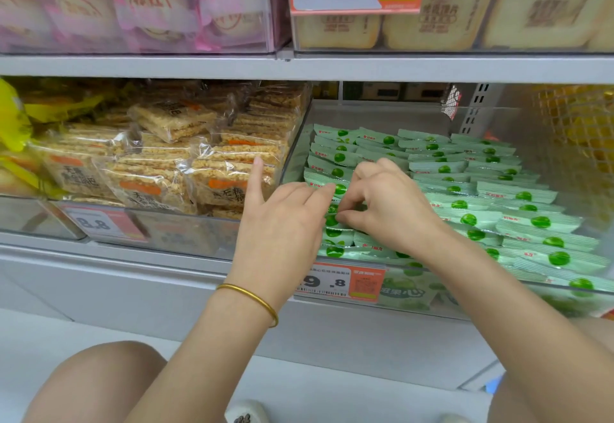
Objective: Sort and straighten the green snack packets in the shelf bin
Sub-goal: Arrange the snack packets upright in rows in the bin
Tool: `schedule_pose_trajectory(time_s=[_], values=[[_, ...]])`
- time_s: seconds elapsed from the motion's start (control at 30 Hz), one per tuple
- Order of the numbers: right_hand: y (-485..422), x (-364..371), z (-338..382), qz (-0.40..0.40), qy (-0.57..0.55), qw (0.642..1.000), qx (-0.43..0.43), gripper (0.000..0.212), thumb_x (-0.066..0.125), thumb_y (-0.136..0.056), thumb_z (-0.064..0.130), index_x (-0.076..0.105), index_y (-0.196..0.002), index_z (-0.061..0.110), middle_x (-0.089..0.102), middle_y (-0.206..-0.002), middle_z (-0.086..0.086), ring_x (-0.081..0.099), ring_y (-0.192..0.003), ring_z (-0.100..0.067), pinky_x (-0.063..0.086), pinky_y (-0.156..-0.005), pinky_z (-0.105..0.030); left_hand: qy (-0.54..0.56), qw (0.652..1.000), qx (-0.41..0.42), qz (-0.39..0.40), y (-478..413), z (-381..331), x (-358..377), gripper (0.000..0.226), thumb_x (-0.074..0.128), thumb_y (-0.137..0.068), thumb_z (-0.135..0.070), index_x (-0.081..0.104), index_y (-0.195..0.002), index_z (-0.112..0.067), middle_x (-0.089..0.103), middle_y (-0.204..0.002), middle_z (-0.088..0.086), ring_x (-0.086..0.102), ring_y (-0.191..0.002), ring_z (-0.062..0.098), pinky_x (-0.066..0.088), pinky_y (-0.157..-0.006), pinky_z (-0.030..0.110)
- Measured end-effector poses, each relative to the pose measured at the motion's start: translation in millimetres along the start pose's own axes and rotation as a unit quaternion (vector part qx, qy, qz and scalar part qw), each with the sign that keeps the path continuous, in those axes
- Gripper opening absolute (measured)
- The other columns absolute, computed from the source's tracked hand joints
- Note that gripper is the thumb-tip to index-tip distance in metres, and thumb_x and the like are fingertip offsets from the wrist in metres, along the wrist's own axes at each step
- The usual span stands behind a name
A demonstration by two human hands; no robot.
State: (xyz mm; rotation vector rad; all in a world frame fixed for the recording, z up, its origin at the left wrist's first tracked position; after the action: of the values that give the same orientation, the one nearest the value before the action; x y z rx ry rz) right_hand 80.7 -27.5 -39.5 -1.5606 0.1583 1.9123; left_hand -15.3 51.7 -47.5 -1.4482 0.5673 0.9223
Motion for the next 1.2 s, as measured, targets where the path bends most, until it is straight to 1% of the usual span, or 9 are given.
schedule_pose_trajectory(time_s=[0.3,0.5,0.6,0.73,0.83,0.93,1.0,1.07,1.2], values=[[3.1,-9.7,-6.5,-0.073,-0.245,0.966,0.047,0.012,0.070,-0.082,0.018,0.068,-0.071,0.022,0.063,-0.084,0.004,0.056,-0.087,-0.011,0.042,-0.081,-0.023,0.065,0.998,-0.007,0.020,-0.5,0.6,-6.2,0.071,0.072,-0.075,-0.010,0.041,-0.139,-0.013,0.063,-0.115,0.001,0.058,-0.114,0.019,0.010,-0.115,0.054],[11.8,-30.0,-9.3,-0.156,-0.387,0.906,0.075,0.015,0.068,-0.084,0.017,0.066,-0.072,0.027,0.065,-0.074,0.013,0.056,-0.069,0.005,0.045,-0.069,-0.012,0.204,0.978,-0.020,-0.030,-6.7,6.6,-17.0,0.083,0.070,-0.080,-0.010,0.023,-0.146,-0.026,0.024,-0.153,0.008,0.022,-0.142,0.020,0.016,-0.115,0.028],[14.9,-43.8,-12.9,-0.210,-0.449,0.865,0.071,0.016,0.067,-0.085,0.015,0.067,-0.073,0.027,0.066,-0.069,0.016,0.059,-0.068,0.001,0.049,-0.068,-0.016,0.312,0.949,-0.025,-0.049,-11.5,7.9,-25.1,0.079,0.069,-0.083,-0.009,0.025,-0.144,-0.034,0.019,-0.153,0.006,0.018,-0.140,0.003,0.014,-0.110,0.007],[17.5,-54.3,-17.8,-0.232,-0.522,0.818,0.065,0.015,0.067,-0.084,0.012,0.068,-0.073,0.022,0.066,-0.065,0.010,0.058,-0.064,-0.007,0.050,-0.061,-0.021,0.433,0.901,-0.008,-0.024,-18.7,4.1,-32.2,0.069,0.062,-0.084,-0.009,0.034,-0.141,-0.036,0.037,-0.143,-0.005,0.030,-0.136,0.003,0.029,-0.111,0.022],[18.5,-52.0,-22.8,-0.223,-0.539,0.808,0.082,0.014,0.066,-0.084,0.014,0.069,-0.072,0.021,0.066,-0.066,0.007,0.058,-0.067,-0.012,0.050,-0.061,-0.024,0.533,0.845,-0.045,0.010,-20.5,1.2,-27.6,0.066,0.061,-0.082,-0.011,0.041,-0.136,-0.044,0.047,-0.132,-0.018,0.044,-0.128,0.011,0.042,-0.104,0.038],[19.6,-43.7,-26.1,-0.148,-0.567,0.804,0.098,0.017,0.059,-0.082,0.034,0.065,-0.083,0.018,0.070,-0.077,0.002,0.066,-0.071,-0.014,0.054,-0.057,-0.026,0.606,0.791,-0.082,0.010,-21.5,-2.4,-23.1,0.067,0.063,-0.079,-0.009,0.043,-0.135,-0.041,0.049,-0.136,-0.009,0.048,-0.127,0.017,0.043,-0.102,0.044],[21.6,-39.8,-25.7,-0.109,-0.545,0.825,0.100,0.033,0.056,-0.079,0.042,0.064,-0.089,0.012,0.072,-0.082,-0.003,0.068,-0.069,-0.015,0.054,-0.053,-0.027,0.663,0.743,-0.093,0.024,-22.1,-6.3,-21.0,0.072,0.064,-0.076,-0.002,0.042,-0.135,-0.038,0.049,-0.138,-0.003,0.053,-0.122,0.013,0.048,-0.098,0.035],[23.8,-41.5,-26.4,-0.123,-0.542,0.825,0.103,0.030,0.055,-0.083,0.037,0.066,-0.088,0.010,0.072,-0.078,-0.005,0.067,-0.064,-0.015,0.054,-0.051,-0.028,0.700,0.708,-0.074,0.052,-22.0,-12.4,-20.1,0.079,0.063,-0.073,0.007,0.038,-0.135,-0.036,0.048,-0.140,-0.004,0.054,-0.121,0.008,0.049,-0.092,0.025],[24.7,-42.9,-32.1,-0.159,-0.543,0.815,0.125,0.024,0.055,-0.091,0.029,0.067,-0.082,0.011,0.067,-0.079,-0.017,0.059,-0.066,-0.027,0.049,-0.059,-0.044,0.717,0.690,-0.054,0.084,-21.4,-18.0,-16.2,0.086,0.061,-0.072,0.013,0.033,-0.136,-0.036,0.046,-0.140,-0.011,0.051,-0.123,0.003,0.046,-0.091,0.019]])
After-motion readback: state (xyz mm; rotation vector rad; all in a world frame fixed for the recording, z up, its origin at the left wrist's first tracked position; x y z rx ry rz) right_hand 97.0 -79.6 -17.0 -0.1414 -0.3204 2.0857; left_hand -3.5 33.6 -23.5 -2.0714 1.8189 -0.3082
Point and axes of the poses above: each hand's wrist, its own y-axis away from the middle knuckle, its own x-axis out of the palm, z = x × y, the point moved 5 cm from there along -y, towards the middle knuckle
